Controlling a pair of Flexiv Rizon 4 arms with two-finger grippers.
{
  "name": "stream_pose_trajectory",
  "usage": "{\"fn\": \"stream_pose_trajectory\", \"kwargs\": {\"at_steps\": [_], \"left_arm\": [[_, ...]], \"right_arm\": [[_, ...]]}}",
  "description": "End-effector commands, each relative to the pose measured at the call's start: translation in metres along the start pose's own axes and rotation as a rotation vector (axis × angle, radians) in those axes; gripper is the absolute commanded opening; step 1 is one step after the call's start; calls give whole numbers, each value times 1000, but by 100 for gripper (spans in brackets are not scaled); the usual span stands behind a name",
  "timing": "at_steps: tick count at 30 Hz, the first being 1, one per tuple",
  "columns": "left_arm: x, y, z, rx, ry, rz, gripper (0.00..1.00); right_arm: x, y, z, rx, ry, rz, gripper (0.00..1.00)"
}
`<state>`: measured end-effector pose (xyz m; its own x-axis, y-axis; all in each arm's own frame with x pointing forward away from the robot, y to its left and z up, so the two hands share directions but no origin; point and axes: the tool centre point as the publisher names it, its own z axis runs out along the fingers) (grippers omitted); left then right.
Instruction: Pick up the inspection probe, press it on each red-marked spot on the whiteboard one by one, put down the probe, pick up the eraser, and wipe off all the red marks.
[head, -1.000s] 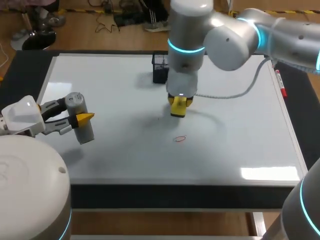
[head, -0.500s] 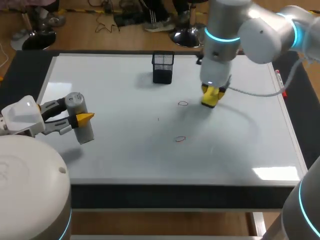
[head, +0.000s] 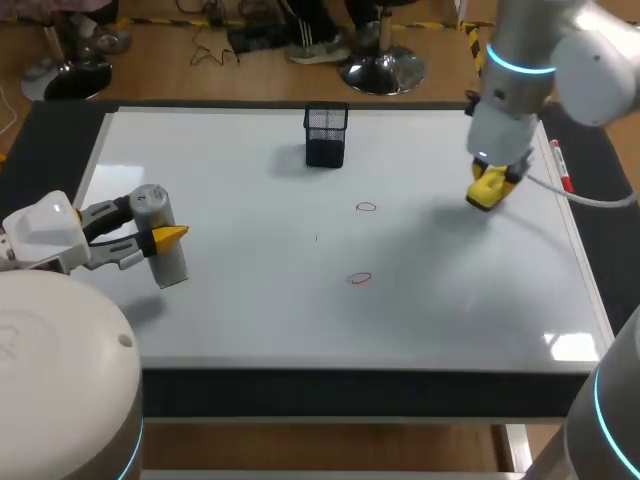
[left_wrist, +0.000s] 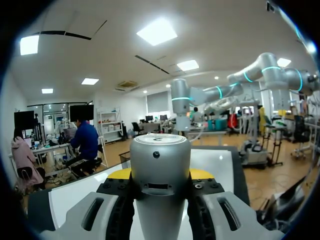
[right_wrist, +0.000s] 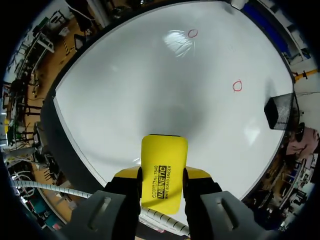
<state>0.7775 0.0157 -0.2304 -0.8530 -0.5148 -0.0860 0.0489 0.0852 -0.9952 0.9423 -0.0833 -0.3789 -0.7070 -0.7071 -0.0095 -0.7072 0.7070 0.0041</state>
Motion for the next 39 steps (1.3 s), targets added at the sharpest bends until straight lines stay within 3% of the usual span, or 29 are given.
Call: {"fn": "stream_pose_trajectory", "kwargs": {"at_steps": [1, 27, 39], "left_arm": [[0, 0, 0, 2, 0, 1, 0], [0, 0, 0, 2, 0, 1, 0], [-19, -30, 97, 82, 242, 63, 0]], "right_arm": [[31, -9, -3, -8, -39, 28, 0], [35, -13, 1, -10, -32, 52, 0], [35, -13, 1, -10, -32, 52, 0]]}}
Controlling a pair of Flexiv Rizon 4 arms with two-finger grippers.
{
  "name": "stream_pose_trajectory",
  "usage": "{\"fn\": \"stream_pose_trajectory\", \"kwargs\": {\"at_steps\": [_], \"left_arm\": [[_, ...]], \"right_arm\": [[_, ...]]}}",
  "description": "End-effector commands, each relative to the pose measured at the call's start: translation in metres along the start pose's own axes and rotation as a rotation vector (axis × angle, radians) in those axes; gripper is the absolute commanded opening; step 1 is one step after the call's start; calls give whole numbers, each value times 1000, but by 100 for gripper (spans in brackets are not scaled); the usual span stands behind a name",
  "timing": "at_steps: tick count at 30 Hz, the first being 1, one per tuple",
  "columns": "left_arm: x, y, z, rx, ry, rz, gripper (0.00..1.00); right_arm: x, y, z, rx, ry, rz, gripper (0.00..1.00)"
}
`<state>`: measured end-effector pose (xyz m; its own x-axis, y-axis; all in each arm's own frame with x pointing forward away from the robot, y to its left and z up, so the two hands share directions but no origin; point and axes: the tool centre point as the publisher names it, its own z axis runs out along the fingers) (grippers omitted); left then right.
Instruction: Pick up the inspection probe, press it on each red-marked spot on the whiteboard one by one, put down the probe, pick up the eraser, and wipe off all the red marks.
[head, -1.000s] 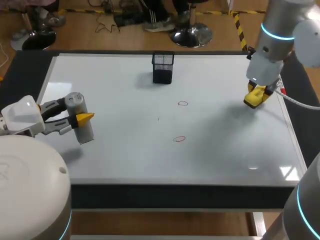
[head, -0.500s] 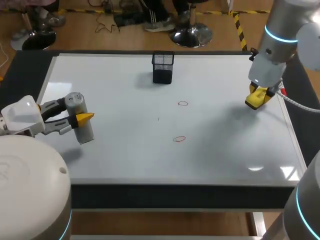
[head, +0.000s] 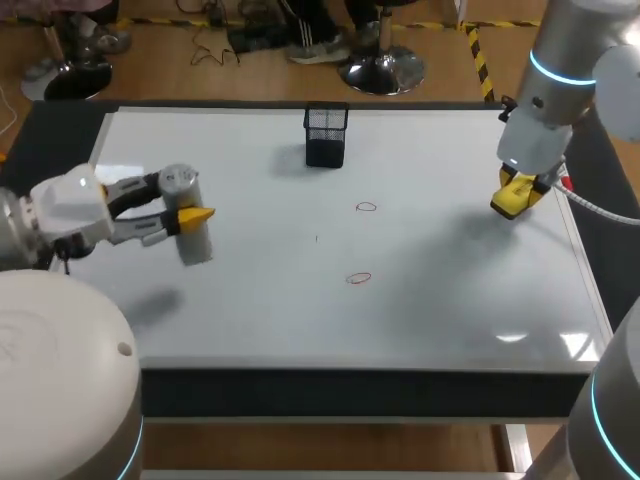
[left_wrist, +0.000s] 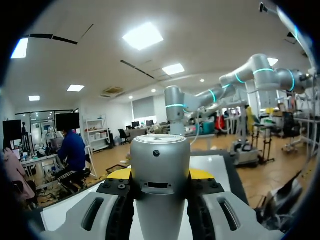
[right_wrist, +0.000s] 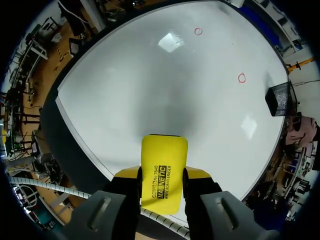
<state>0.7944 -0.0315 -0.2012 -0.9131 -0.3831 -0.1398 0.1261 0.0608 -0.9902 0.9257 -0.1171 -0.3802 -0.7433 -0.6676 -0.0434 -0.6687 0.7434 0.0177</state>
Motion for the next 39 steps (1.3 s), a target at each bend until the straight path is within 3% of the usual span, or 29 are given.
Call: {"fn": "stream_pose_trajectory", "kwargs": {"at_steps": [1, 11, 21, 30, 39], "left_arm": [[-36, 5, 55, 36, 115, 6, 0], [-56, -3, 139, 72, 293, 17, 0], [-57, -4, 204, 91, 433, 0, 0], [-48, 6, 245, 101, 496, -38, 0], [-39, 16, 262, 106, 509, -51, 0]], "right_arm": [[0, -1, 0, 2, 3, -1, 0], [0, -1, 0, 2, 3, -1, 0], [0, -1, 0, 2, 3, -1, 0], [0, -1, 0, 2, 3, -1, 0], [0, -1, 0, 2, 3, -1, 0]]}}
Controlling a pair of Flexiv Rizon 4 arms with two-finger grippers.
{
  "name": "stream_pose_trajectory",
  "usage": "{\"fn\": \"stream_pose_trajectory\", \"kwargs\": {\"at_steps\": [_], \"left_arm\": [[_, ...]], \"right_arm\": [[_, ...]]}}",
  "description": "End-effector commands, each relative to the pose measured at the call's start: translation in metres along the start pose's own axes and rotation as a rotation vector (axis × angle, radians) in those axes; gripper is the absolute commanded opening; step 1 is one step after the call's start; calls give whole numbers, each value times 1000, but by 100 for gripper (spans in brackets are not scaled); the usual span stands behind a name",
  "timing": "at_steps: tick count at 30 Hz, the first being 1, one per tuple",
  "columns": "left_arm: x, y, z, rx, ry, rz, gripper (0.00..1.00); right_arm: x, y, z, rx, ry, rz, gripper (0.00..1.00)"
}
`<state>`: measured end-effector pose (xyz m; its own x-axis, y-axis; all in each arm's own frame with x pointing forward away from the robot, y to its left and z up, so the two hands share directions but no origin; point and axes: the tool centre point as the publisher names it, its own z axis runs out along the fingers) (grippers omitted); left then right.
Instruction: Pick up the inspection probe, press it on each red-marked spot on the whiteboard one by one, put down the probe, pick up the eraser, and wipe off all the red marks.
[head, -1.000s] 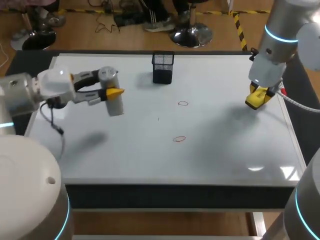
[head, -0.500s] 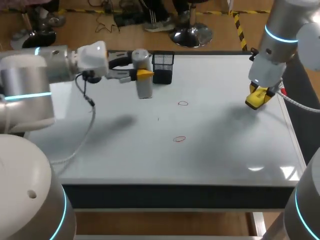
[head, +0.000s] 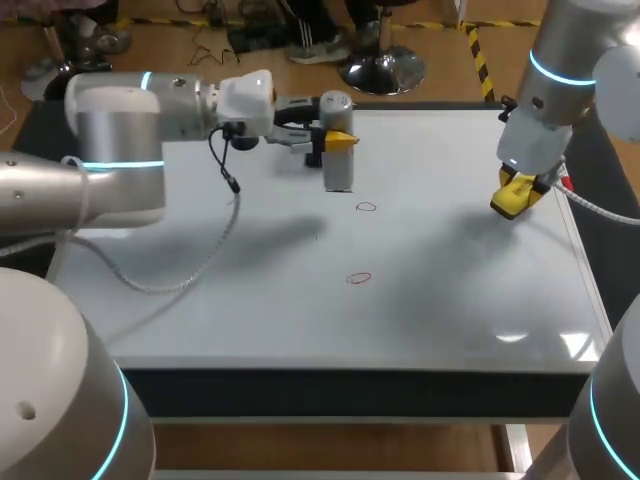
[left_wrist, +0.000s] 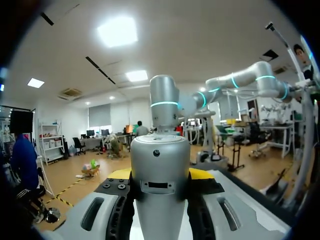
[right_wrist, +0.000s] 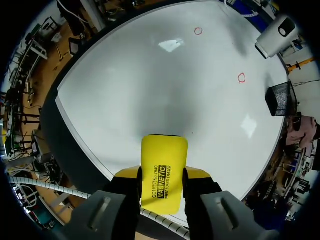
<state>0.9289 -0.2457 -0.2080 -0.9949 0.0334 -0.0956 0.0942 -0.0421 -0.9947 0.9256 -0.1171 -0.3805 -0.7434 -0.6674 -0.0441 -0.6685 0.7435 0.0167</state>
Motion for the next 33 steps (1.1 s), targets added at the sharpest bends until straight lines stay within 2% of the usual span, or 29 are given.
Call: {"fn": "stream_pose_trajectory", "kwargs": {"at_steps": [1, 13, 33], "left_arm": [[-4, 8, 13, 6, 86, -1, 0], [-9, 35, 27, 19, 94, -26, 0], [-13, 54, 46, 14, 117, -41, 0]], "right_arm": [[0, -1, -1, 1, 3, -2, 0], [0, -1, -1, 1, 3, -2, 0], [0, -1, -1, 1, 3, -2, 0]]}}
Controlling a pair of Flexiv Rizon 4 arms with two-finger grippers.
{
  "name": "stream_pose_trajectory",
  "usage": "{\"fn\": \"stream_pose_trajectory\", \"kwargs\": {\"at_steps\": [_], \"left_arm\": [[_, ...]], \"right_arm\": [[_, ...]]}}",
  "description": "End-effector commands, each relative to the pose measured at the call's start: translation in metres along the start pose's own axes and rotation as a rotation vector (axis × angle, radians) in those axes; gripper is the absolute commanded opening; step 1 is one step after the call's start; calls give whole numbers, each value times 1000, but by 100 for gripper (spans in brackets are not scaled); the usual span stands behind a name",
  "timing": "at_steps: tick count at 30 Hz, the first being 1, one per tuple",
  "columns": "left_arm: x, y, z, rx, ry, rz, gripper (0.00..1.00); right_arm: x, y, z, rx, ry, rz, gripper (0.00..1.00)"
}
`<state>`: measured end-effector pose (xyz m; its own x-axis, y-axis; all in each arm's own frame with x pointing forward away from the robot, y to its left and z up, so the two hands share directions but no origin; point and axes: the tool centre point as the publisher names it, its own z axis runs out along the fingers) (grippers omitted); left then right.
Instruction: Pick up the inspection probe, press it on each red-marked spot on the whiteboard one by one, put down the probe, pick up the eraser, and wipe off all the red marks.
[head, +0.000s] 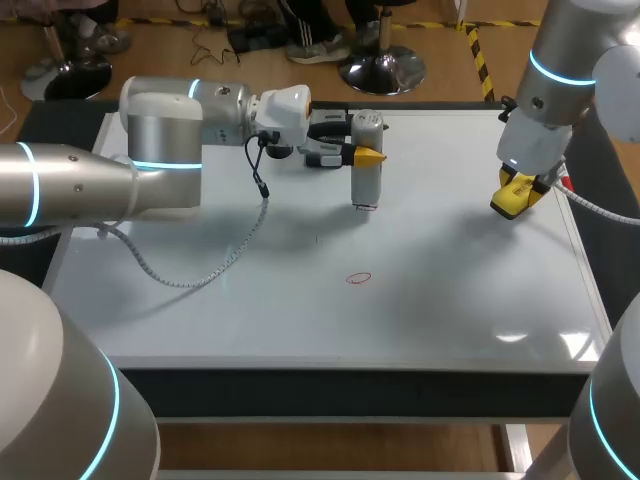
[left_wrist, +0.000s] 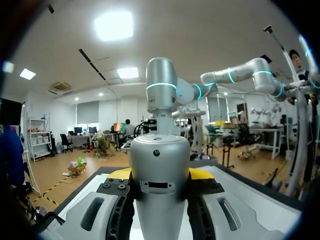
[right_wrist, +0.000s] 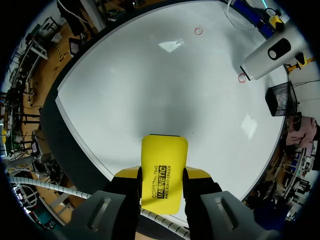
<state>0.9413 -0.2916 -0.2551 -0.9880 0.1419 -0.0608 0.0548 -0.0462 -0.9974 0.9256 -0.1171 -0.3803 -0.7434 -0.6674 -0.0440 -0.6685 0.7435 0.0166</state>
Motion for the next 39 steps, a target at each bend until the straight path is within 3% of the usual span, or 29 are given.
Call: {"fn": "stream_pose_trajectory", "kwargs": {"at_steps": [1, 39], "left_arm": [[-4, 4, 2, 7, 11, -1, 0], [-5, 28, 5, -28, 20, -42, 0]], "right_arm": [[0, -1, 0, 1, 3, -1, 0], [0, -1, 0, 1, 3, -1, 0]]}}
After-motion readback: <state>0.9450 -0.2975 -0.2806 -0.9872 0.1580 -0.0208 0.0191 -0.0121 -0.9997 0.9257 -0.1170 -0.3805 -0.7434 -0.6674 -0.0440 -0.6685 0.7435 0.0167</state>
